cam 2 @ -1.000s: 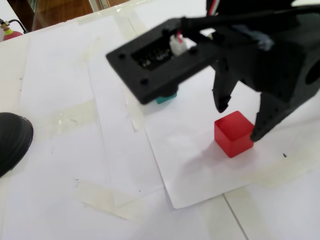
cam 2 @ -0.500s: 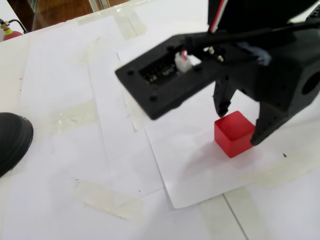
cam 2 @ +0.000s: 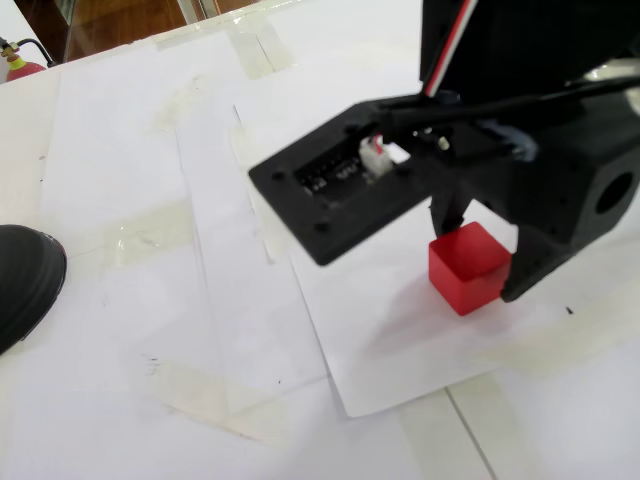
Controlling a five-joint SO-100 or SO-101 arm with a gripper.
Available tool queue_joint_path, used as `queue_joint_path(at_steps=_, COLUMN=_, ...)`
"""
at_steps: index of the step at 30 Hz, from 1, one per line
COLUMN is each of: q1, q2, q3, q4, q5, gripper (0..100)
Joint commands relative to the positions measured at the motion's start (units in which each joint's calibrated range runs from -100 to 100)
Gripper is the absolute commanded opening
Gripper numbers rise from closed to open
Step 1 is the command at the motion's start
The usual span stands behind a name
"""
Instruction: Put the red cube on the top of the blue cube.
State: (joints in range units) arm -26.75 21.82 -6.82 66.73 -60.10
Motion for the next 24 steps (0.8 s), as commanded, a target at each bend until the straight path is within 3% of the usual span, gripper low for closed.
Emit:
queue_joint_path(at_steps=1, q1=0.49, q2=-5.17, q3=0.79, q4=-1.55, q5=0.24, gripper=22)
queue_joint_path(at_steps=14, q1=-0.04, q2=-5.08, q3=3.78, q4=-5.14, q5=0.24, gripper=22)
queue_joint_path(at_steps=24, q1=0.26, q2=-5.68, q3=4.87, q4=-5.14, q5=0.24, gripper=11)
